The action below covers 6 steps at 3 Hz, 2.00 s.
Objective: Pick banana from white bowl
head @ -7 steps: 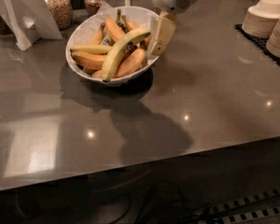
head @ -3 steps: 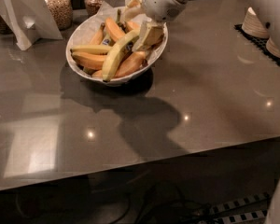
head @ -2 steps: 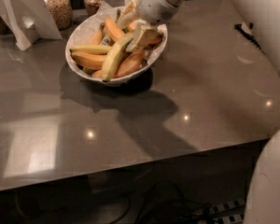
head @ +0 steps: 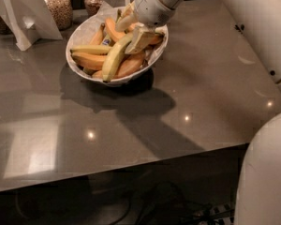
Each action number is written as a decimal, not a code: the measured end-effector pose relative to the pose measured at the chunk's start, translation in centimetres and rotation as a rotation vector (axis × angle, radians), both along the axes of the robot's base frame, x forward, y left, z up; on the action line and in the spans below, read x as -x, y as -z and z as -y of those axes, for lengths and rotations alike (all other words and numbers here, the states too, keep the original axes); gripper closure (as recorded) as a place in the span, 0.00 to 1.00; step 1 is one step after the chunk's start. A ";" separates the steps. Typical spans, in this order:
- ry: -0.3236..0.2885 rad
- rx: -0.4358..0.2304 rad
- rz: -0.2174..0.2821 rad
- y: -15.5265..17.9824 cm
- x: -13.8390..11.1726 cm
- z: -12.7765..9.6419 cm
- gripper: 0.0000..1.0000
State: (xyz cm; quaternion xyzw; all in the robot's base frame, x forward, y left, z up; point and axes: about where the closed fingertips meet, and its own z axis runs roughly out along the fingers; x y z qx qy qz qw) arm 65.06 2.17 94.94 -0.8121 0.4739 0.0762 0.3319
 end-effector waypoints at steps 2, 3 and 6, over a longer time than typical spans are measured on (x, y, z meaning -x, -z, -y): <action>-0.015 0.004 -0.040 1.3 0.2 -0.4 0.50; -0.017 0.007 -0.049 1.5 0.4 -0.3 0.69; -0.047 0.008 -0.008 -1.7 1.7 -0.7 1.00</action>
Offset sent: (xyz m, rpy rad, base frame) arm -0.0061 0.0009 -0.0184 -0.0095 0.0678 0.0219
